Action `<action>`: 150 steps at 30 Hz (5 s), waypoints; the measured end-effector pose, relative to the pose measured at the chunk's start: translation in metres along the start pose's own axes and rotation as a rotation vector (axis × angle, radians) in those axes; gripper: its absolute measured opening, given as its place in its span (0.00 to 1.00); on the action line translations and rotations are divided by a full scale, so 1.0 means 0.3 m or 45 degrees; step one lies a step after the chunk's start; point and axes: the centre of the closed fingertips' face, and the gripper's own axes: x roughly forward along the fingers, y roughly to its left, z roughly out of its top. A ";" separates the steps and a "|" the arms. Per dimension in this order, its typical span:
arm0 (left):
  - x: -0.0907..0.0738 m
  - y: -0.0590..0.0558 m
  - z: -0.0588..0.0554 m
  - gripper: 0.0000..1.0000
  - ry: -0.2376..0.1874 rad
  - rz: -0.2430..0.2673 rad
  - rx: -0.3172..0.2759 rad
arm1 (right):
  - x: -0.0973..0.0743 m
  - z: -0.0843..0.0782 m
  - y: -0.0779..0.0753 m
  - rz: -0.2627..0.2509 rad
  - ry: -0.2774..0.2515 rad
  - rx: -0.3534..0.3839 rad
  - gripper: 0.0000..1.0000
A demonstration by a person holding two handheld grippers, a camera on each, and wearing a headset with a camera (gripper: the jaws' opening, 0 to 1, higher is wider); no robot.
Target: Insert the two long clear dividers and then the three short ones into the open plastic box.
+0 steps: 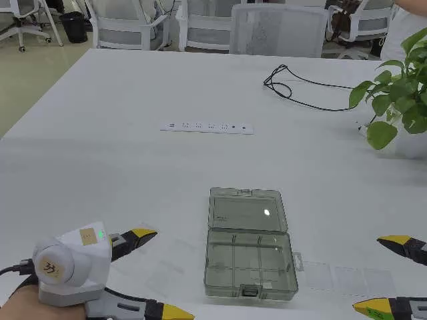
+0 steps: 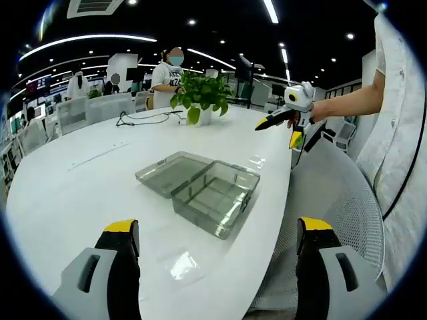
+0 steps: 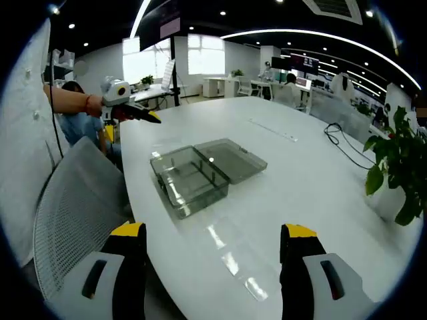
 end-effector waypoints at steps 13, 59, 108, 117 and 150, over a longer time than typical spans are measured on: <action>0.011 -0.009 0.002 0.99 0.008 -0.008 0.000 | 0.002 -0.004 0.000 0.001 0.006 -0.002 0.83; 0.015 0.015 0.008 0.97 0.006 -0.008 -0.008 | 0.019 -0.004 -0.017 0.003 0.003 0.012 0.82; -0.067 0.337 -0.220 0.59 0.398 0.467 -0.323 | 0.029 -0.012 -0.024 -0.001 -0.006 0.055 0.81; -0.064 0.372 -0.290 0.52 0.501 0.522 -0.419 | 0.026 -0.020 -0.032 -0.010 -0.008 0.068 0.81; -0.069 0.429 -0.349 0.33 0.741 0.614 -0.398 | 0.005 -0.005 -0.073 -0.038 -0.022 0.063 0.80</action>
